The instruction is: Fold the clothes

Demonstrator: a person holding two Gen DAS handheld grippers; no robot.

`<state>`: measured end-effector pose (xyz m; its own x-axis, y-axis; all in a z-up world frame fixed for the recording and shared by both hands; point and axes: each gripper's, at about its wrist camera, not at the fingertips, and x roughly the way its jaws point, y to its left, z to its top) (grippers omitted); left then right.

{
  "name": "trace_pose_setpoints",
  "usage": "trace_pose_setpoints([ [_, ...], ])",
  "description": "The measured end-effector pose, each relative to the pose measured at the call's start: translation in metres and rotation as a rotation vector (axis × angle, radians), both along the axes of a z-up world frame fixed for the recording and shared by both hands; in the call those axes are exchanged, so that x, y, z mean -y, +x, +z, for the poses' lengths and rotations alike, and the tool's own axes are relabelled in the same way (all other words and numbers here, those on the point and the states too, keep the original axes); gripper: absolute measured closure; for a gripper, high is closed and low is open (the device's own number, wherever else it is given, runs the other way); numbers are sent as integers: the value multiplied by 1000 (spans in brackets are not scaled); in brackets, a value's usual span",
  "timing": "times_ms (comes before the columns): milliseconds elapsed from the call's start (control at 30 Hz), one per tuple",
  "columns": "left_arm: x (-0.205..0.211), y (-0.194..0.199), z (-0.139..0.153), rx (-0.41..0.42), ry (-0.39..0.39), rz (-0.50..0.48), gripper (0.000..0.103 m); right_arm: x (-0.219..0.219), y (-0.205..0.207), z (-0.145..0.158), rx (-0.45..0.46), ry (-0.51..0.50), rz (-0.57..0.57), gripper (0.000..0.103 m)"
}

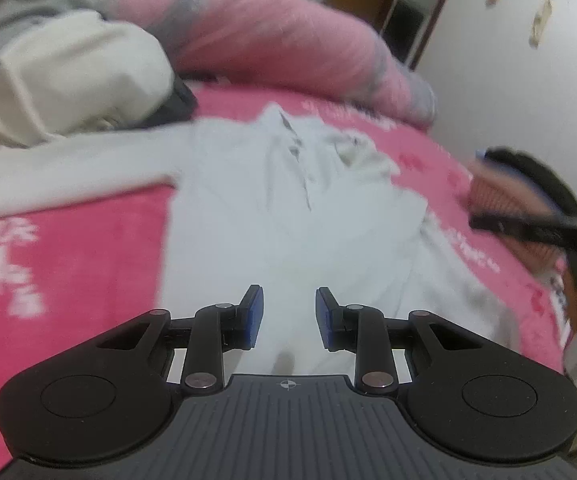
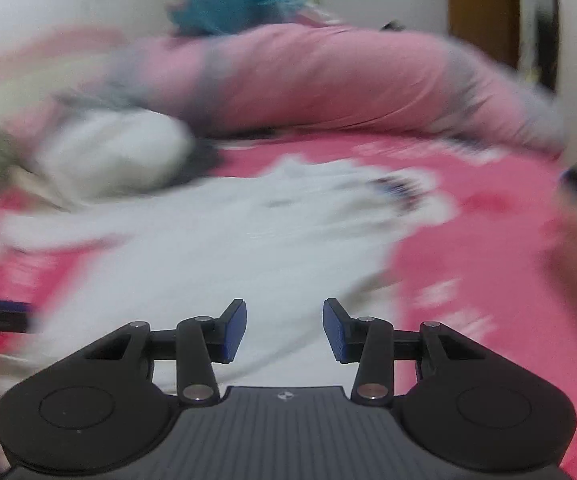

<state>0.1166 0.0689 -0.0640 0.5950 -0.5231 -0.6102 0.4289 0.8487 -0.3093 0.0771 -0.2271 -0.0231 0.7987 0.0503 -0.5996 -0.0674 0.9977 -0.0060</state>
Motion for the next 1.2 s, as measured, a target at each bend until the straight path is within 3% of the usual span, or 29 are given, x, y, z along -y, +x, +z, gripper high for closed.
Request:
trace_pose_setpoints([
  [67,18,11,-10,-25,23,-14,75,13,24,-18,-18,-136,-43,57],
  [133,27,13,-17,-27,49,-14,75,23,51,-40,-55,-188,-34,56],
  [233,40,17,-28,-30,88,-13,75,35,88,-68,-106,-152,-4,60],
  [267,45,19,-32,-31,101,-12,75,40,96,-73,-117,-121,-3,84],
  [300,49,20,-36,-32,114,-12,75,45,102,-78,-127,-89,-2,99],
  [467,61,22,-49,-20,156,-2,75,99,78,-97,-100,252,-179,102],
  [567,61,20,-49,-3,161,-3,75,111,68,-98,-84,353,-224,102],
  [667,60,21,-49,4,155,-1,75,113,63,-94,-92,362,-244,101],
  [733,59,21,-49,6,149,1,75,111,61,-87,-120,329,-236,99],
  [800,58,21,-49,7,142,1,75,109,59,-77,-153,266,-221,89],
  [833,58,20,-49,8,138,0,75,108,58,-68,-165,221,-217,78],
  [900,56,19,-50,8,131,-3,74,106,61,-49,-159,170,-200,73],
  [1000,55,18,-51,8,121,-7,74,106,76,-21,-98,166,-159,73],
  [1200,56,15,-53,19,121,-12,74,98,180,-16,-78,179,-40,73],
])
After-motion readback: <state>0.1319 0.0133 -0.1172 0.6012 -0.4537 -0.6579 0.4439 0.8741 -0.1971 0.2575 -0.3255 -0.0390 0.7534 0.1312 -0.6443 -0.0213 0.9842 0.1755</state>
